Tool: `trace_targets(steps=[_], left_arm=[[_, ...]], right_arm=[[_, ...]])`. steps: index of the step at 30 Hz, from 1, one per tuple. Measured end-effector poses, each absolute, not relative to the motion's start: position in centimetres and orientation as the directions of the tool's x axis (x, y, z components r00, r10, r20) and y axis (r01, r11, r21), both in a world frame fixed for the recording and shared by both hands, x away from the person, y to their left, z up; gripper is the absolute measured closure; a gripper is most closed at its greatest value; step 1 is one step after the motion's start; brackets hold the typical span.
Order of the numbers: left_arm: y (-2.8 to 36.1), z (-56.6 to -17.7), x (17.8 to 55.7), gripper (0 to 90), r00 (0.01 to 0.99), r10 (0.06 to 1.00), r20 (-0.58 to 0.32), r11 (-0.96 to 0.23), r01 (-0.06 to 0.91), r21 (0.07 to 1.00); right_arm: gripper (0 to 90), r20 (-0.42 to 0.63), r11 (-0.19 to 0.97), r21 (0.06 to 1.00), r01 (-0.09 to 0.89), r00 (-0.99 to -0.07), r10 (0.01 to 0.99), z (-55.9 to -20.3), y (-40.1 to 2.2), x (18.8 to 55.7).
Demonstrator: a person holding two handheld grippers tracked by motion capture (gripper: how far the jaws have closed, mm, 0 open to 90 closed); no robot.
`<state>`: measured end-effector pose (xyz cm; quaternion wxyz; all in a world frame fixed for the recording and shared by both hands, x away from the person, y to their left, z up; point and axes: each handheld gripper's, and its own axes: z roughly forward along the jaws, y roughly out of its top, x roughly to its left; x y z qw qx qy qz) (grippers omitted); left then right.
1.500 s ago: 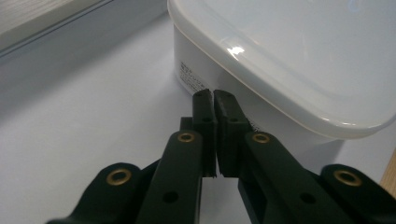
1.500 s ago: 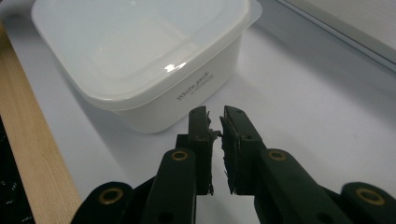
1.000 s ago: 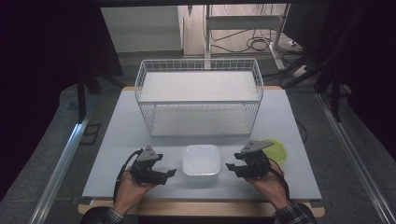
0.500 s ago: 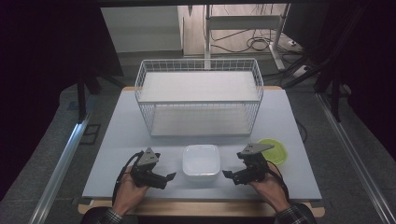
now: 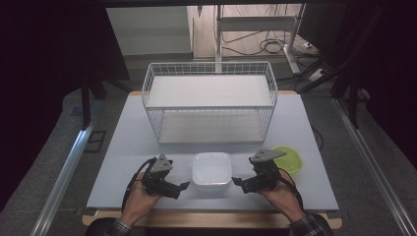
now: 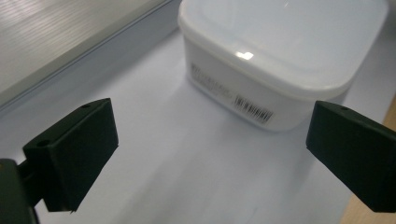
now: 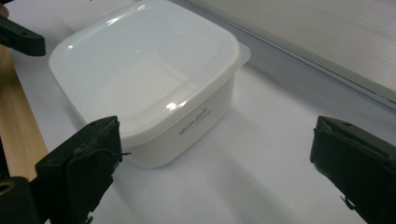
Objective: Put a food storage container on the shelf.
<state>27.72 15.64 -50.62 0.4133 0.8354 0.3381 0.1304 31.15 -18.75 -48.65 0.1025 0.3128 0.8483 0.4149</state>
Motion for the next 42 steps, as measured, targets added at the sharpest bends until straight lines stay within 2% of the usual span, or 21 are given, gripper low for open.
trace_targets(steps=[3, 11, 17, 19, 20, 26, 28, 31, 34, 35, 36, 37, 38, 41, 42], left_arm=[[15.4, -50.1, 28.1, 3.1, 0.745, 0.659, -0.101, -0.403, 0.464, 0.789], [14.2, -49.9, 29.2, 6.8, 0.76, 0.637, -0.13, -0.395, 0.466, 0.792], [13.5, -50.3, 30.3, 7.1, 0.767, 0.617, -0.177, -0.389, 0.493, 0.779], [13.2, -50.6, 30.8, 6.5, 0.772, 0.602, -0.206, -0.385, 0.506, 0.771], [13.0, -50.9, 31.3, 6.3, 0.773, 0.581, -0.254, -0.37, 0.529, 0.764], [12.7, -51.2, 31.5, 8.2, 0.769, 0.547, -0.332, -0.35, 0.57, 0.744], [12.5, -51.2, 31.2, 9.1, 0.772, 0.538, -0.338, -0.361, 0.573, 0.736], [12.4, -50.9, 30.8, 9.8, 0.768, 0.551, -0.328, -0.381, 0.581, 0.719], [12.7, -50.4, 30.3, 17.9, 0.754, 0.562, -0.341, -0.381, 0.602, 0.702], [13.1, -50.1, 29.8, 28.0, 0.741, 0.572, -0.35, -0.37, 0.614, 0.697], [13.1, -50.1, 29.8, 33.0, 0.741, 0.572, -0.35, -0.37, 0.614, 0.697], [13.2, -49.9, 29.6, 33.0, 0.737, 0.582, -0.343, -0.368, 0.615, 0.697], [13.3, -49.5, 29.3, 42.6, 0.729, 0.602, -0.326, -0.369, 0.616, 0.696], [13.2, -49.3, 29.2, 46.0, 0.725, 0.611, -0.317, -0.366, 0.614, 0.7], [13.4, -49.2, 29.1, 52.4, 0.714, 0.622, -0.321, -0.34, 0.616, 0.711]], right_arm=[[1.4, 0.104, 0.458, 0.753, 0.472, -0.773, 0.626, -48.5, -18.4, 31.3], [13.4, 0.165, 0.437, 0.75, 0.497, -0.78, 0.604, -48.0, -17.4, 32.0], [15.6, 0.184, 0.459, 0.727, 0.51, -0.789, 0.586, -48.7, -16.0, 33.3], [15.7, 0.206, 0.458, 0.717, 0.525, -0.788, 0.58, -48.9, -15.8, 33.5], [15.7, 0.214, 0.456, 0.716, 0.529, -0.788, 0.578, -48.9, -15.7, 33.6], [20.9, 0.296, 0.443, 0.687, 0.577, -0.778, 0.554, -49.2, -15.5, 34.1], [21.2, 0.333, 0.444, 0.666, 0.6, -0.771, 0.542, -49.3, -15.3, 33.9], [24.2, 0.33, 0.448, 0.655, 0.608, -0.764, 0.554, -49.0, -15.3, 33.5], [32.1, 0.327, 0.443, 0.648, 0.62, -0.751, 0.573, -48.6, -15.6, 32.9], [40.7, 0.35, 0.418, 0.638, 0.647, -0.727, 0.591, -48.4, -16.0, 32.7], [45.2, 0.361, 0.402, 0.638, 0.656, -0.717, 0.597, -48.3, -16.2, 32.6], [45.2, 0.361, 0.402, 0.638, 0.656, -0.717, 0.597, -48.3, -16.2, 32.6], [54.2, 0.378, 0.37, 0.639, 0.675, -0.694, 0.613, -48.2, -16.7, 32.5], [58.8, 0.393, 0.357, 0.632, 0.688, -0.681, 0.618, -48.0, -17.0, 32.4], [62.6, 0.394, 0.352, 0.631, 0.691, -0.677, 0.622, -47.7, -17.1, 32.3]])
